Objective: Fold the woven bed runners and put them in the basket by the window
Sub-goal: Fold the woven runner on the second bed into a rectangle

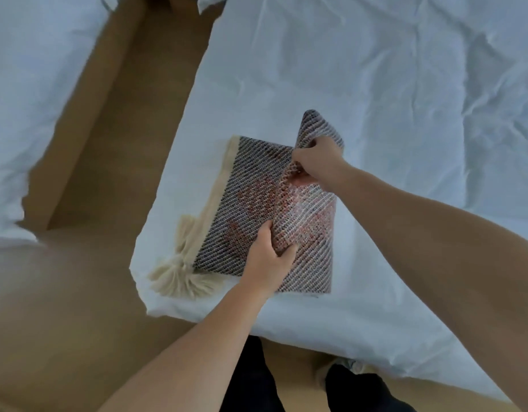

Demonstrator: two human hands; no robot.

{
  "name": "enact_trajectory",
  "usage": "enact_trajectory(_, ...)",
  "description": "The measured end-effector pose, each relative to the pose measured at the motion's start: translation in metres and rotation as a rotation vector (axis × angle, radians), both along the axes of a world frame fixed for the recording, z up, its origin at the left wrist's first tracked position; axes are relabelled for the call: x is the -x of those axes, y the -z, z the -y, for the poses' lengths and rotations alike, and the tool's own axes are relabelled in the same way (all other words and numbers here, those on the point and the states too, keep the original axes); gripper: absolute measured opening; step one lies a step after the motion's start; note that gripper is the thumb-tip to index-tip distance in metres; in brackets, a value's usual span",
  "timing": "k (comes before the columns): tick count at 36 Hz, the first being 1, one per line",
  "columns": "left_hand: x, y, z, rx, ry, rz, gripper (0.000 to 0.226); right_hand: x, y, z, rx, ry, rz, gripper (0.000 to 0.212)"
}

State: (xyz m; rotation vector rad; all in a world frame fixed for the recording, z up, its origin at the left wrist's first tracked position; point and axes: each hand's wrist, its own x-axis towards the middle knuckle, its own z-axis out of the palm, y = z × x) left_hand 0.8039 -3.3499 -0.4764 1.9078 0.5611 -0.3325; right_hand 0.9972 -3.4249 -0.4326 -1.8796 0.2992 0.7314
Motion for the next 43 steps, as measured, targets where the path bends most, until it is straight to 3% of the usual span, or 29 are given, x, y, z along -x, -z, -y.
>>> enact_trajectory(5, 0.010, 0.007, -0.054, -0.165, -0.046, -0.044, 0.046, 0.003, 0.012, -0.052, 0.057, -0.008, 0.019, 0.009)
enact_trajectory(13, 0.018, 0.041, -0.126, -0.306, -0.020, -0.096, 0.045, 0.005, 0.054, -0.128, 0.140, -0.033, 0.032, 0.010)
enact_trajectory(20, 0.020, 0.068, -0.172, -0.216, -0.052, -0.154, 0.041, 0.003, 0.092, -0.178, 0.229, -0.037, -0.004, 0.044)
enact_trajectory(27, 0.013, 0.089, -0.191, -0.304, -0.059, -0.151, 0.035, -0.005, 0.114, -0.195, 0.225, 0.018, -0.037, 0.049)
enact_trajectory(29, 0.015, 0.091, -0.190, -0.346, -0.038, -0.158, 0.036, -0.004, 0.115, -0.196, 0.214, -0.002, -0.056, 0.043)
enact_trajectory(31, 0.015, 0.095, -0.188, -0.430, 0.005, -0.133, 0.040, -0.003, 0.118, -0.194, 0.277, -0.088, 0.057, 0.028)
enact_trajectory(34, 0.001, 0.098, -0.184, -0.544, 0.086, -0.052, 0.047, -0.002, 0.125, -0.186, 0.427, -0.279, 0.472, 0.027)
enact_trajectory(37, -0.032, 0.100, -0.183, -0.495, 0.162, -0.020, 0.054, -0.003, 0.137, -0.175, 0.572, -0.530, 0.805, 0.044)
enact_trajectory(40, -0.072, 0.108, -0.184, -0.370, 0.180, 0.051, 0.057, -0.007, 0.152, -0.157, 0.748, -0.785, 0.722, 0.065)
enact_trajectory(43, -0.116, 0.123, -0.187, -0.383, 0.188, 0.102, 0.057, -0.013, 0.165, -0.125, 0.850, -0.781, 0.666, 0.072)
